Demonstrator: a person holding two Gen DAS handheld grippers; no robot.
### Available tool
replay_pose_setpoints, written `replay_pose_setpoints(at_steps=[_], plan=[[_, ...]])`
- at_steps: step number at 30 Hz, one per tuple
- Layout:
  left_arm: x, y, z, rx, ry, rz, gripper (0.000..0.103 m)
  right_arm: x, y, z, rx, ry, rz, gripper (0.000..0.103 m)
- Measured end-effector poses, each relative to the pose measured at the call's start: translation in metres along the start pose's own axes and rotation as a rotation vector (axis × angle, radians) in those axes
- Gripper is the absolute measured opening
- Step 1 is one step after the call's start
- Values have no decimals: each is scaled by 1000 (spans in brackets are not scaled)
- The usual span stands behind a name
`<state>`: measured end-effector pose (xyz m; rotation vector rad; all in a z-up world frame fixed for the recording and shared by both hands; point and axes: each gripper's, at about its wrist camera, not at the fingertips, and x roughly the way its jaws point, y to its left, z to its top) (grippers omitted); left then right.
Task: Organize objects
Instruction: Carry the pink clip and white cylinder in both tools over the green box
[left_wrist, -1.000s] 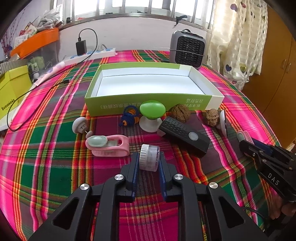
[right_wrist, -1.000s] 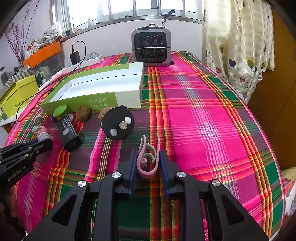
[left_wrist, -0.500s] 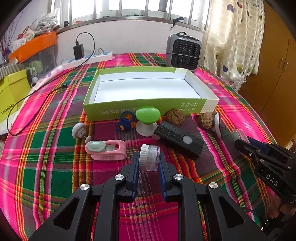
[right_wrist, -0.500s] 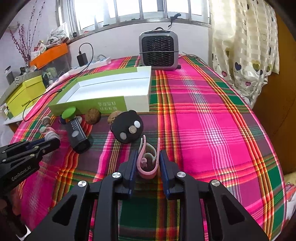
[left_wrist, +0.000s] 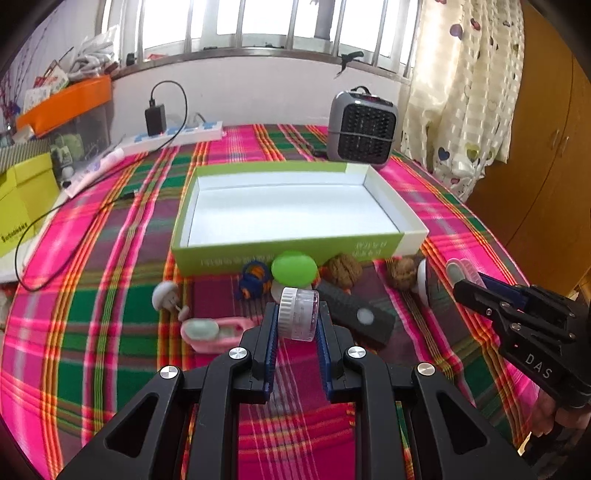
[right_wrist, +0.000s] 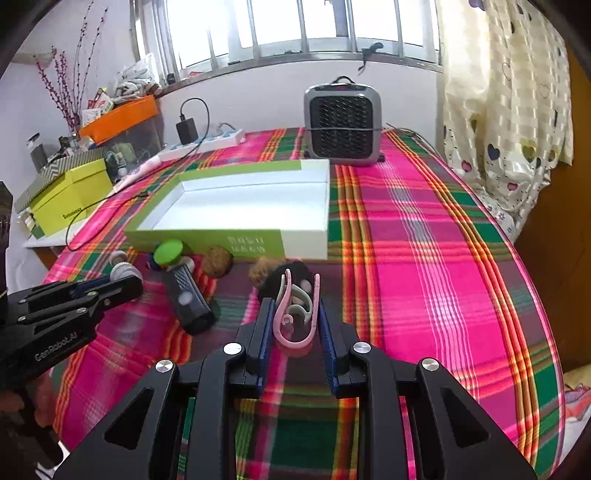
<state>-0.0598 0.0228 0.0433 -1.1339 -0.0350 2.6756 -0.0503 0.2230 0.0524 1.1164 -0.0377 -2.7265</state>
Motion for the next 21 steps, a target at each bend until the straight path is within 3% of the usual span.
replay_pose_setpoints(at_steps=[9,21], plan=[[9,9,24,-6,-7,-15,18,9,13,26,-40,-9,36,24],[44,33,67,-22,21,-5,18,51,22,73,-56,25,79,24]])
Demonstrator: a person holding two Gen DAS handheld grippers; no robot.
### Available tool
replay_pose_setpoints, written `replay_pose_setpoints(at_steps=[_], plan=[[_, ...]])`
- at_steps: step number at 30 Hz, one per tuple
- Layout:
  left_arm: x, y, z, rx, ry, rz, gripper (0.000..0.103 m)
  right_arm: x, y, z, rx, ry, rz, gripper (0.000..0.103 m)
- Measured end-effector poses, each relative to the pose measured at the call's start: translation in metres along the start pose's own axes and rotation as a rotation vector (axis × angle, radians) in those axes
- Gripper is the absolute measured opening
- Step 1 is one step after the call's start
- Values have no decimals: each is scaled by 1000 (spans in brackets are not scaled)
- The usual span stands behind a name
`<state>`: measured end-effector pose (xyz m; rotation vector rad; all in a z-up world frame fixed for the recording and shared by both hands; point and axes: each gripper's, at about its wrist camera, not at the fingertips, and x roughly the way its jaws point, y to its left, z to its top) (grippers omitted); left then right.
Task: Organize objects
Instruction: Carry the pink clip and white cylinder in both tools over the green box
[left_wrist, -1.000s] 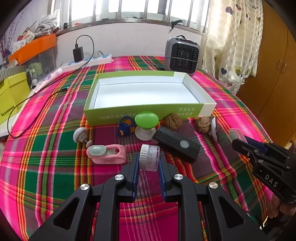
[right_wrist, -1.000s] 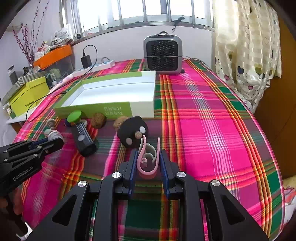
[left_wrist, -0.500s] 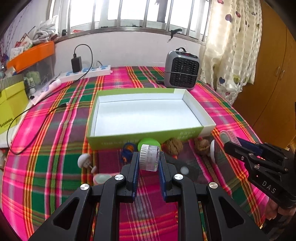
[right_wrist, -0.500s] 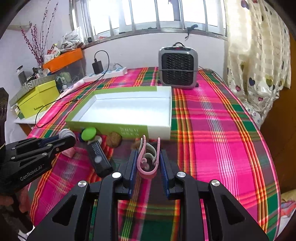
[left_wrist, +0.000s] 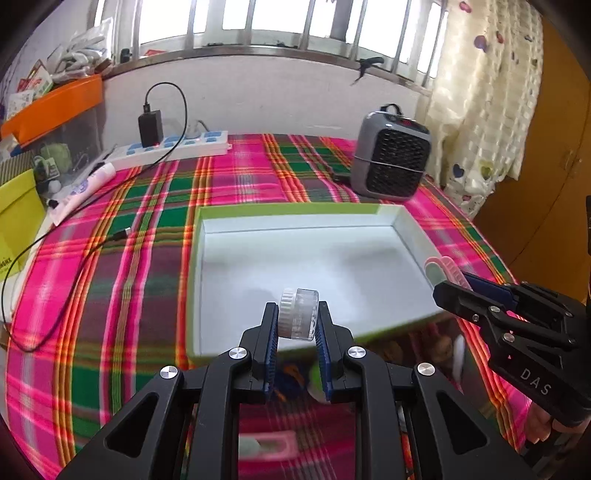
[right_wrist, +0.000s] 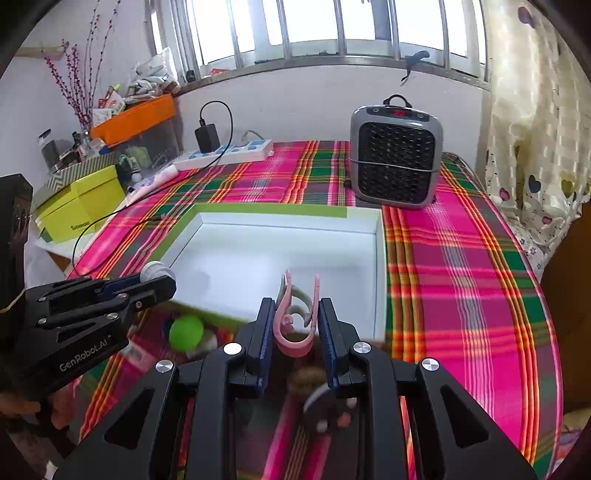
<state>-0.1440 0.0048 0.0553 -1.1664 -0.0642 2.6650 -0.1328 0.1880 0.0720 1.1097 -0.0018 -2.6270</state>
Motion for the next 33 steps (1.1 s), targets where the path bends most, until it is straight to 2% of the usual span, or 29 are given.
replay_pose_setpoints(at_steps=[15,25,33], plan=[[53,16,40,8,57,-10,18,62,5,38,-12,84,10,24],[81,24,52,7,108,-5,18,97,1,47,7,154,-3,24],[90,26,54,8,124,0,18,106,1,50,7,169,-8,24]])
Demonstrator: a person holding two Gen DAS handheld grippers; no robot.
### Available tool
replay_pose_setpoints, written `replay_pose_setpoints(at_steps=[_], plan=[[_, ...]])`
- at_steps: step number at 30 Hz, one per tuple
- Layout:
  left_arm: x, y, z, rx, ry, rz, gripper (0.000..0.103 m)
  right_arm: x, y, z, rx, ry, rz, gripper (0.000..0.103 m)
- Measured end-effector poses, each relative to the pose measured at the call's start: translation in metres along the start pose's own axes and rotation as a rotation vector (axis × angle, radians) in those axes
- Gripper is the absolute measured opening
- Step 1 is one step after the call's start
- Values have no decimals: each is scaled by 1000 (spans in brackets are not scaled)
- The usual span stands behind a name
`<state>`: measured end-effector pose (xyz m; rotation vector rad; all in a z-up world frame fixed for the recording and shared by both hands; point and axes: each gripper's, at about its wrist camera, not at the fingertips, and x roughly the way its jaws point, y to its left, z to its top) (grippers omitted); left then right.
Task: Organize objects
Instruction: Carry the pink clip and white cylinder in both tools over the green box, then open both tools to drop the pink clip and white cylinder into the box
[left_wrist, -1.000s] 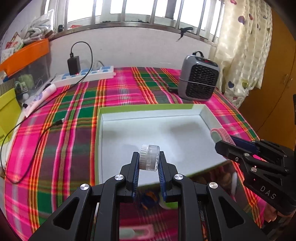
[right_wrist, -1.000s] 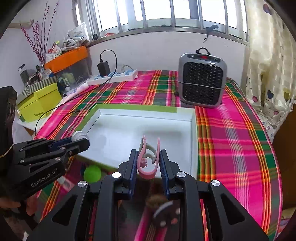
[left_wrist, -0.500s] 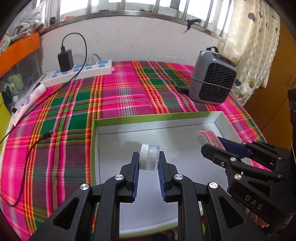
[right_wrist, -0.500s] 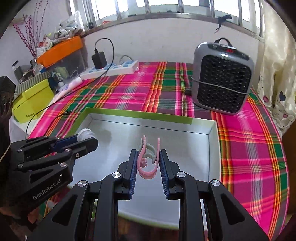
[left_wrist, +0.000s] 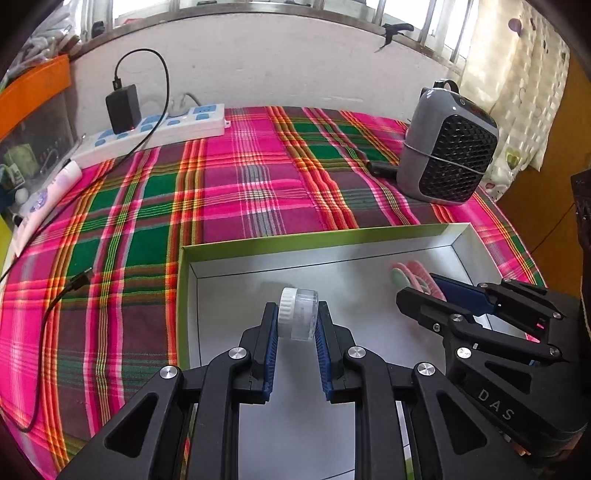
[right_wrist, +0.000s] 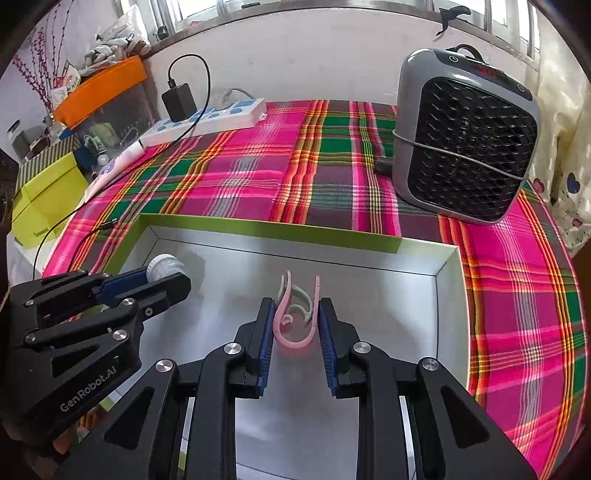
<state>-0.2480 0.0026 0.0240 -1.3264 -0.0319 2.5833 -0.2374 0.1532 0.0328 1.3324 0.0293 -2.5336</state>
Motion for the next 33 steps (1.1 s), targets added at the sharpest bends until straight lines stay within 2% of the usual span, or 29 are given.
replay_pose_setpoints(at_steps=[13,21,24,26,30,33], plan=[[3,2,1,-3,4,14,18,8,1,3,1,33,-39,24],[5,7,0,-15,13,23,19,8,-2,2,9,31,-31,26],[2,3,-1,6,3,27,21,7,-2,1,17,30,-26,35],[1,2,-2,2,6,22,24,6,-1,0,24,27,-24,45],[-8,0,-6,13,-12,37,29,0,0,-3,29,17,-18,49],[-17,0,-9,9,-27,20,34,-9,0,-6,29,-3,-20,49]])
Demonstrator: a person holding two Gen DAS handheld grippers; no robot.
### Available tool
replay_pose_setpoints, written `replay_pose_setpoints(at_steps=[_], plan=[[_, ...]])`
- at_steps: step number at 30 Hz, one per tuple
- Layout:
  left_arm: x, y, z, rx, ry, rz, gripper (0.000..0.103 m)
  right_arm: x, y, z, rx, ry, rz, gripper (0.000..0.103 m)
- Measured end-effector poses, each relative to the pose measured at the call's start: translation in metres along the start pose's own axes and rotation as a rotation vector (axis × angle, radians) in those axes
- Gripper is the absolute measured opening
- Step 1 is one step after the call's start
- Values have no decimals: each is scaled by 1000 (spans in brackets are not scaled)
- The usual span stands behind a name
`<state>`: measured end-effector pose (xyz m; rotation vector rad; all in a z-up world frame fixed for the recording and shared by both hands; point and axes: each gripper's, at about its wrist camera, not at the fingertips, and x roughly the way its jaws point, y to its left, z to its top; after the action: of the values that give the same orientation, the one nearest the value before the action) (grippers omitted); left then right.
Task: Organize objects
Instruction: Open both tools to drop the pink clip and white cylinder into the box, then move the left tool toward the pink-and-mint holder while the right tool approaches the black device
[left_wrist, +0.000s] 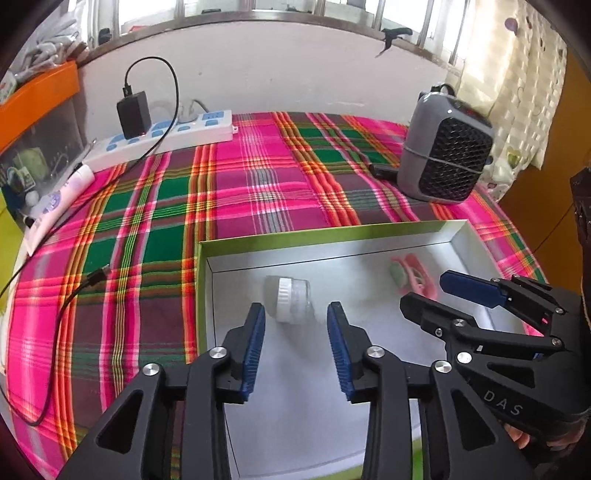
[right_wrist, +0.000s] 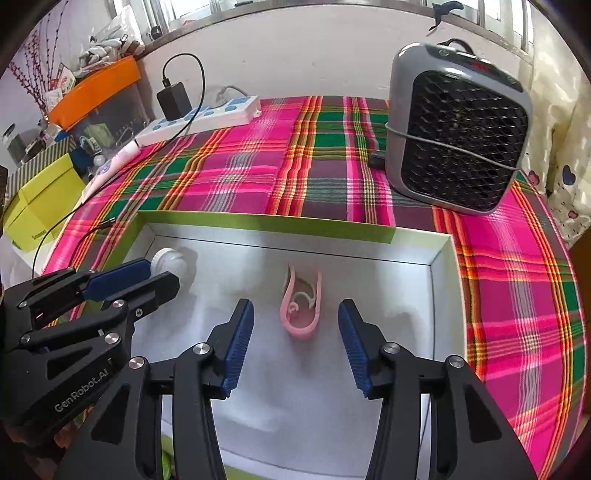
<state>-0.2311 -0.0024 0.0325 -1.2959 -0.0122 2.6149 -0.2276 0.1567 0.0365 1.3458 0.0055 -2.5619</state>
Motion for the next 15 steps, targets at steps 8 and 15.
replay_pose_setpoints(at_steps=[8,15], plan=[[-26,2,-12,0,-41,-7,38,-22,-1,-12,12,-39,-4,49],[-46,3,-26,6,-67,-8,38,-43,3,-25,6,-77,0,49]])
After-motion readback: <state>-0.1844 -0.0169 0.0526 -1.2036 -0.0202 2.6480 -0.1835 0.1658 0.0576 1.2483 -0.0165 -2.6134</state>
